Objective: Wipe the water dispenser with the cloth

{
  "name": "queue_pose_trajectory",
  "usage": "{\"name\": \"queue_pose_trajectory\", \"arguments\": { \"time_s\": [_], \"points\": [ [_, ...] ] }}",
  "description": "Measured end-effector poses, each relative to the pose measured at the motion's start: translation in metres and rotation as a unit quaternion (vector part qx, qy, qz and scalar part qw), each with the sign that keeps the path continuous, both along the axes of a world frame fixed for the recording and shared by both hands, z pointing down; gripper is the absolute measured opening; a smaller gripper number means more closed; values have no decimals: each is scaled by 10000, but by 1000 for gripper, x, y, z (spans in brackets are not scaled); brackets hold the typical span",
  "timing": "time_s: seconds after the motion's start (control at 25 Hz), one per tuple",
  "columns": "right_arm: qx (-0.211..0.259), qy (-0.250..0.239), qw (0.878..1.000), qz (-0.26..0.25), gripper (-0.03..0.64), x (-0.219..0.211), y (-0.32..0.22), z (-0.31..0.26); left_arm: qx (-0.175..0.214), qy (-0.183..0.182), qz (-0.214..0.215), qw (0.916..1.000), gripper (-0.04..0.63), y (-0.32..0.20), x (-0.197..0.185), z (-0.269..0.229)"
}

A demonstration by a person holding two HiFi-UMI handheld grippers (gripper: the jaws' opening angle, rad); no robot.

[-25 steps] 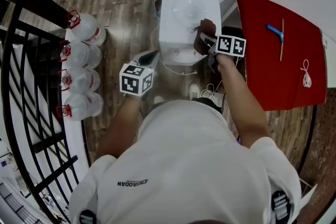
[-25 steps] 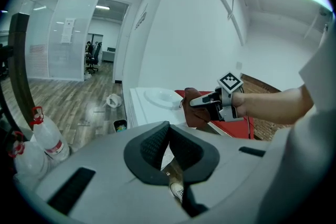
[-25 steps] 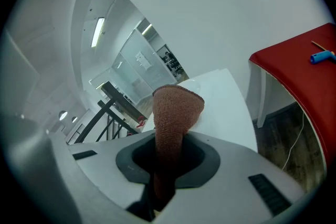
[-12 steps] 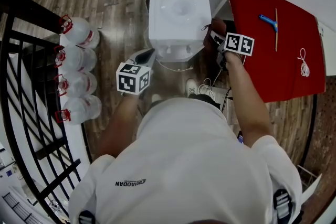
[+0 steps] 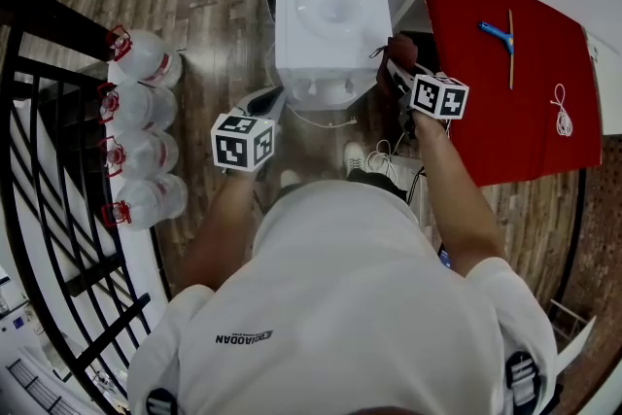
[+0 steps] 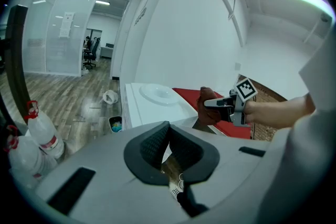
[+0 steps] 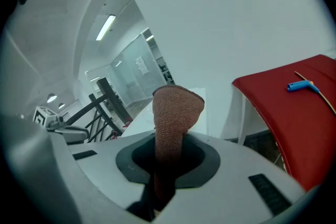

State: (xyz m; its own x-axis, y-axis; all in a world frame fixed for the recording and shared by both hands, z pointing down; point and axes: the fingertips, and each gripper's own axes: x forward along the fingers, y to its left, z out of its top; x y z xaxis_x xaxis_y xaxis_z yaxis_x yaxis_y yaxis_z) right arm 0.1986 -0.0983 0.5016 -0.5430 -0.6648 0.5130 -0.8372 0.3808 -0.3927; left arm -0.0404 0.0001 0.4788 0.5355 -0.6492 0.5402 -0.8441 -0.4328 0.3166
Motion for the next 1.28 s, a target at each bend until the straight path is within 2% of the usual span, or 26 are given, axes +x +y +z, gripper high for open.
{"name": "queue_pose_trajectory", "arguments": {
  "time_s": [0.12,0.36,0.56,0.72,0.96,1.12,1.28],
  "points": [
    [173,-44,9989,-443,54,-42,22,1,-48,68,-57,9999,-11,4,-7,2],
    [-64,58,9906,-1364,54,-126,68,32,-88,51,-95,9999,-11,17,-23,5],
    [231,305,9802,-1941,54,-189,81,42,-67,31,-177,9998,-11,33,-43,6],
    [619,550,9764,-1994,54,-224,70,45,-79,-19,-220,9997,-11,48,-60,5],
    [856,728,9730,-2016,54,-262,64,58,-130,-256,-270,9992,-11,71,-89,4],
    [927,830,9712,-2033,54,-264,64,63,-267,-345,-313,9986,-11,82,-101,9],
    [918,849,9743,-1873,54,-244,60,69,-281,-415,-310,9983,-11,88,-102,11]
  ]
}}
